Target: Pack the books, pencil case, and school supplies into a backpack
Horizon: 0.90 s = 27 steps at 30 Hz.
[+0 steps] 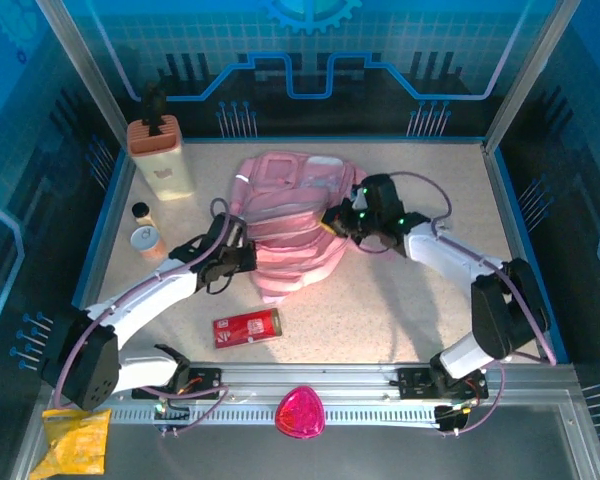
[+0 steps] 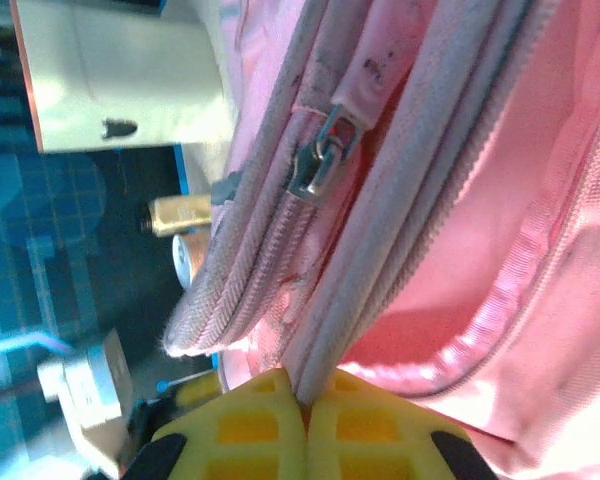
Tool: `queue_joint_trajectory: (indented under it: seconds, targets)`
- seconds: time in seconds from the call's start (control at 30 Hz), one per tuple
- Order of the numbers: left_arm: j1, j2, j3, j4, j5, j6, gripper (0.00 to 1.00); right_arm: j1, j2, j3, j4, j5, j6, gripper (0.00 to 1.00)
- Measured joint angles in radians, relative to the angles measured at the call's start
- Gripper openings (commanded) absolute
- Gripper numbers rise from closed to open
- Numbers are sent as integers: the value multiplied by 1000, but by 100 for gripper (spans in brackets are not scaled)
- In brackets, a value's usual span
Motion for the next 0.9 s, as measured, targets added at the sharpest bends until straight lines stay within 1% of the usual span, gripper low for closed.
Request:
queue_joint_trajectory:
  seconds: [0.03,0.1,0.17,0.23,0.3,0.43,0.5,0.53,0.7,0.8,0.87,0.9]
  targets:
    - [-35,5,6,4,-2,-8,0,-21,15,30,-19,0,-15,25]
    - [-110,35,38,18,-10,-32,0,-61,38,80,-35,8,-48,45]
    - [-168,70,67,43,-15,-60,0,-81,50,108,-38,19,-64,57]
    - [-204,105,85,69,-15,-87,0,-80,52,116,-40,34,-79,64]
    - [-212,141,103,77,-14,-105,0,-53,51,107,-35,50,-81,67]
    - [-215,193,135,73,-13,-121,0,29,10,-34,34,68,-32,71]
    - [-216,193,137,66,-14,-124,0,69,-7,-102,54,82,3,69]
    - [-216,193,137,65,-14,-124,0,85,-6,-118,59,88,16,67]
    - [-216,193,138,63,-13,-124,0,126,51,-97,122,111,66,53]
    - [-216,193,138,63,-13,-123,0,148,94,-64,148,132,78,38]
    - [-216,193,138,62,-13,-121,0,160,107,-51,154,148,76,20]
    - [-216,193,138,61,-16,-117,0,163,107,-51,153,154,81,14]
